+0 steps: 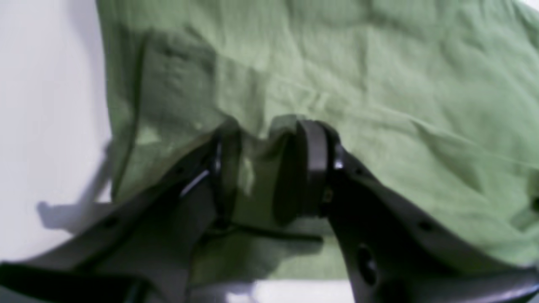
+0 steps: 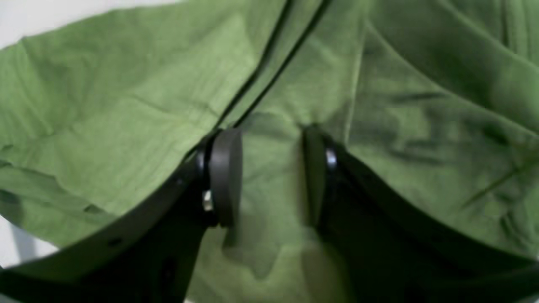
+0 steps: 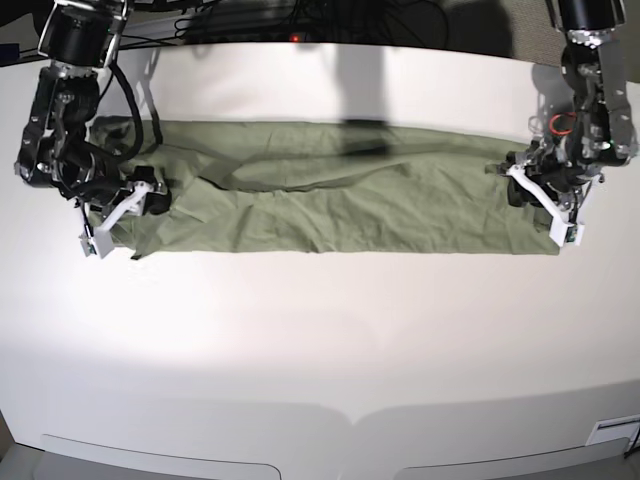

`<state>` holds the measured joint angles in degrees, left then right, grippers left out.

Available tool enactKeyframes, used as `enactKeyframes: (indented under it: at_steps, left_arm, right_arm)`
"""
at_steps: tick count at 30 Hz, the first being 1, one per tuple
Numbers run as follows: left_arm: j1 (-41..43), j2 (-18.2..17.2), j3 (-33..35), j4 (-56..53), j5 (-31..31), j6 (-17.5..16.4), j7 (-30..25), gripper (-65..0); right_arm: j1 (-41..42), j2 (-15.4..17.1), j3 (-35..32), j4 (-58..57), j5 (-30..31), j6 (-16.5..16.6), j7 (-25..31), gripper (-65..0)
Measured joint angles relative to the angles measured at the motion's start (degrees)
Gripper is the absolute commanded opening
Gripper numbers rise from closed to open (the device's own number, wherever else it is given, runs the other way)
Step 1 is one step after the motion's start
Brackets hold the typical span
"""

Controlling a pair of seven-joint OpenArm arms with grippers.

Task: Fold the T-shirt properly
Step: 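Lower the shirt end and reposition both grippers on the folded strip's ends, then grasp the strip's end with the left gripper while the right gripper holds its end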

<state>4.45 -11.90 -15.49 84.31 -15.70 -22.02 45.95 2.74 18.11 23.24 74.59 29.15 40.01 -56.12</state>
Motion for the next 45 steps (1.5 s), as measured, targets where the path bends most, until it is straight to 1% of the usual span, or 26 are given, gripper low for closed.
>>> enactKeyframes:
  at_steps: [1,3,5,8,11,13,16,20,22,24,27,30,33,35,36,38,39,45]
  left_arm:
    - [-0.1,0.5,0.0,-0.9,1.3,-0.1,-1.4,-43.1]
    - [-1.2,0.8,0.0,-3.4,1.7,-0.5,-3.1,-43.1]
    - [-3.4,0.7,-0.2,-6.7,1.3,-0.7,-4.1,-43.1]
    - [-7.2,0.3,-0.3,-11.7,3.2,-0.9,-5.6,-43.1]
    - [-9.4,-0.5,-0.1,-13.8,3.6,-0.9,-4.9,-43.1]
    - [-10.1,-1.7,0.0,-13.9,0.9,-1.1,-2.8,-43.1]
    - [-10.8,-3.7,0.1,-13.2,-3.5,-0.8,2.4,-43.0]
    - [-11.1,-6.0,0.1,-11.4,-5.3,-0.3,5.9,-43.1]
    - [-11.1,-7.2,0.1,-10.3,-4.9,0.4,5.6,-43.0]
    - [-11.1,-7.9,0.1,-9.2,-4.9,0.5,4.0,-43.0]
    - [-11.3,-8.0,0.1,-8.6,-5.0,0.4,0.7,-43.0]
    - [-11.2,-8.0,0.1,-8.6,-4.9,0.4,0.5,-42.6]
    - [-11.1,-8.1,0.1,-8.6,-4.9,0.4,0.5,-39.3]
    - [-11.1,-8.1,0.1,-8.6,-4.9,0.4,0.5,-35.4]
    - [-11.1,-8.1,0.1,-8.6,-4.9,0.4,0.5,-31.6]
    - [-11.1,-8.1,0.1,-8.6,-4.9,0.4,0.5,-19.9]
    - [-11.1,-8.1,0.1,-8.6,-4.9,0.4,0.6,-18.9]
    - [-11.1,-8.1,0.1,-8.6,-4.7,0.4,0.5,-19.5]
  right_arm:
    - [0.6,0.0,0.0,-1.7,-1.0,0.0,1.3,-40.0]
    - [1.6,0.1,0.0,-4.5,-0.5,0.2,3.4,-40.0]
    - [2.3,0.2,0.0,-6.0,-0.2,0.4,4.2,-40.0]
    - [3.2,0.1,0.0,-7.1,-0.1,0.5,3.8,-40.0]
    - [3.2,0.1,0.0,-7.1,0.0,0.6,4.2,-40.0]
    - [3.1,0.1,0.0,-6.8,1.2,0.5,3.6,-40.0]
    - [3.0,0.3,-0.1,-5.7,2.8,0.4,0.5,-39.9]
    - [2.6,1.4,-0.1,-3.8,4.4,0.2,-1.9,-39.9]
    - [2.5,1.8,-0.1,-2.4,4.9,-0.3,-2.7,-39.9]
    - [2.4,1.9,-0.1,-1.5,5.0,-0.3,-2.9,-39.9]
    - [2.4,1.9,-0.1,-0.4,5.1,-0.3,-2.9,-39.9]
    - [2.4,1.7,-0.1,-0.2,5.1,-0.3,-2.9,-39.9]
    - [2.3,1.7,-0.1,-0.2,5.1,-0.3,-3.6,-39.9]
    - [2.3,1.7,-0.1,-0.2,5.1,-0.3,-3.8,-39.9]
    - [2.3,1.7,-0.1,-0.1,5.1,-0.3,-3.9,-39.9]
    - [2.3,1.7,-0.1,0.8,5.1,-0.3,-4.0,-39.9]
    - [2.4,1.7,-0.1,1.7,5.4,-0.3,-4.1,-39.9]
    - [3.0,1.7,-0.1,9.6,9.2,-0.3,-4.9,-39.9]
